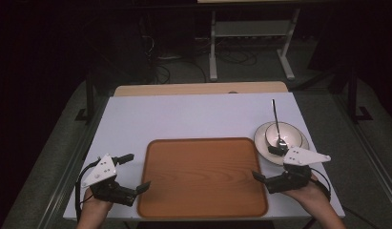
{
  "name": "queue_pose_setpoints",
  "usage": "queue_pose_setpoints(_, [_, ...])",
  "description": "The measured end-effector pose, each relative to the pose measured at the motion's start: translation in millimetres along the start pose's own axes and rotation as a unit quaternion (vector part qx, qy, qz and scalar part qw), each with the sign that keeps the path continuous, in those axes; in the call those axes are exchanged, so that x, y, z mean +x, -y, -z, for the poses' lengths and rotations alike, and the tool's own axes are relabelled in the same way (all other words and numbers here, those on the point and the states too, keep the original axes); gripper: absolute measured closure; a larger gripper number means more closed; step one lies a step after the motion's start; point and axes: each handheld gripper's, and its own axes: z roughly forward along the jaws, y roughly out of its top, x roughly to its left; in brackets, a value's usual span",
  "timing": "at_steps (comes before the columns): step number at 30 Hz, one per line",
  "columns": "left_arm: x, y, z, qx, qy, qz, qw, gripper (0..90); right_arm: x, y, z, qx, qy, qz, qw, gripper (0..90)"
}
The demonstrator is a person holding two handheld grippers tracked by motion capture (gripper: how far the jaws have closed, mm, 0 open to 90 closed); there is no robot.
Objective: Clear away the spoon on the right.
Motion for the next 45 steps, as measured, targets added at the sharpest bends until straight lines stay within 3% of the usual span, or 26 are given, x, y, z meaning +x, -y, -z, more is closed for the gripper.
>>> queue_pose_setpoints(17, [0.7, 0.9, -0.2, -0.001, 0.0, 0.004, 1.0, 0.0, -7.8, -10.9, -3.5, -0.006, 0.005, -0.002, 1.0, 1.2])
queue_pose_setpoints(37, [1.0, 0.1, -2.1, 0.0, 0.003, 0.003, 1.0, 0.0, -31.8, -30.7, -13.6, -0.018, 0.015, -0.016, 0.9996, 1.2])
queue_pose_setpoints(45, [2.5, 0.3, -1.2, -0.003, 0.001, 0.006, 1.0, 0.0, -39.1, -37.1, -23.2, -0.01, 0.014, -0.014, 0.9998, 1.2])
